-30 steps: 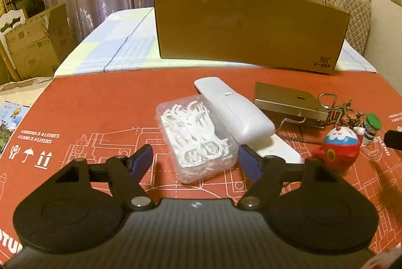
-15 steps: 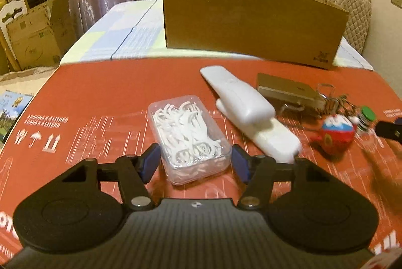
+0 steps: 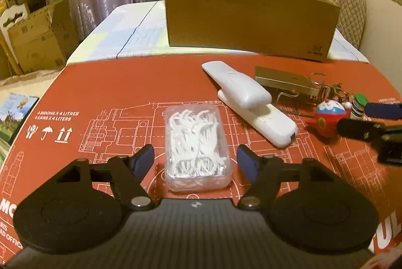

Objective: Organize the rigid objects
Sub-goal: 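Grasp the clear floss-pick box with left tool while right tool approaches the red cartoon figure, then grasp the red cartoon figure with right tool while left tool lifts the floss box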

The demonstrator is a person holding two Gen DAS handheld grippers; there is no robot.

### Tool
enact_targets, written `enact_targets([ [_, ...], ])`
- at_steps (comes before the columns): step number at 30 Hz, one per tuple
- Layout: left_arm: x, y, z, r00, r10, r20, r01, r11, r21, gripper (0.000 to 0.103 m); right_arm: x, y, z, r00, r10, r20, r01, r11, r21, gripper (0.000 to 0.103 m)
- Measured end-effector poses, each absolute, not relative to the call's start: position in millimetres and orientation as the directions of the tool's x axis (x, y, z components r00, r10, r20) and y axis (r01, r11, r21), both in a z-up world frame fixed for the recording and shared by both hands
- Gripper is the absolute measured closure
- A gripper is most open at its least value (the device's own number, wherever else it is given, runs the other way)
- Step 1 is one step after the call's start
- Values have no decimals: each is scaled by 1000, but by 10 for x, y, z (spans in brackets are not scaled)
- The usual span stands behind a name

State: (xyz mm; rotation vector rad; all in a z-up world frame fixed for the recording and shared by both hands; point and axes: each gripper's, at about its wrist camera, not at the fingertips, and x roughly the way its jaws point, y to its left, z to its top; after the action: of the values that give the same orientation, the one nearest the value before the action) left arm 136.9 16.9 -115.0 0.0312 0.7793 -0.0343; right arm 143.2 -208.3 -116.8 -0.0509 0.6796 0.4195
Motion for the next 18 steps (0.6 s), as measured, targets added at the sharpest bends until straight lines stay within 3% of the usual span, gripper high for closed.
enact_targets([
  [18, 1507, 190, -1209, 709, -57, -703, 51, 998, -29, 35, 1805, -2023, -1415, 672, 318, -669, -304, 942, 144, 31],
])
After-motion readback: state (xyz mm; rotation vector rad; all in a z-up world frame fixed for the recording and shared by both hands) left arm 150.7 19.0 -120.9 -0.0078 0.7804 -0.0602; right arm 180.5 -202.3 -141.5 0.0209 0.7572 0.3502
